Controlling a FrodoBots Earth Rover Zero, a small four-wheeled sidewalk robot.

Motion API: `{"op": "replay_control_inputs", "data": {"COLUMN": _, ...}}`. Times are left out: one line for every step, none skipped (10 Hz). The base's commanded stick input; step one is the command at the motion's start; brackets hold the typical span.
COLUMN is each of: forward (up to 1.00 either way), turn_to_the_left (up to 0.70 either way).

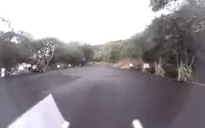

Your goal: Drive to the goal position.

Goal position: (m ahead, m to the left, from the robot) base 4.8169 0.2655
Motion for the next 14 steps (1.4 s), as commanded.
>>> {"op": "replay_control_inputs", "data": {"forward": 1.0, "turn_to_the_left": 0.0}}
{"op": "replay_control_inputs", "data": {"forward": 1.0, "turn_to_the_left": 0.0}}
{"op": "replay_control_inputs", "data": {"forward": 1.0, "turn_to_the_left": 0.0}}
{"op": "replay_control_inputs", "data": {"forward": 1.0, "turn_to_the_left": 0.0}}
{"op": "replay_control_inputs", "data": {"forward": 1.0, "turn_to_the_left": 0.0}}
{"op": "replay_control_inputs", "data": {"forward": 1.0, "turn_to_the_left": 0.0}}
{"op": "replay_control_inputs", "data": {"forward": 1.0, "turn_to_the_left": 0.0}}
{"op": "replay_control_inputs", "data": {"forward": 1.0, "turn_to_the_left": 0.0}}
{"op": "replay_control_inputs", "data": {"forward": 1.0, "turn_to_the_left": 0.0}}
{"op": "replay_control_inputs", "data": {"forward": 1.0, "turn_to_the_left": 0.0}}
{"op": "replay_control_inputs", "data": {"forward": 1.0, "turn_to_the_left": 0.0}}
{"op": "replay_control_inputs", "data": {"forward": 1.0, "turn_to_the_left": 0.0}}
{"op": "replay_control_inputs", "data": {"forward": 1.0, "turn_to_the_left": 0.0}}
{"op": "replay_control_inputs", "data": {"forward": 1.0, "turn_to_the_left": 0.0}}
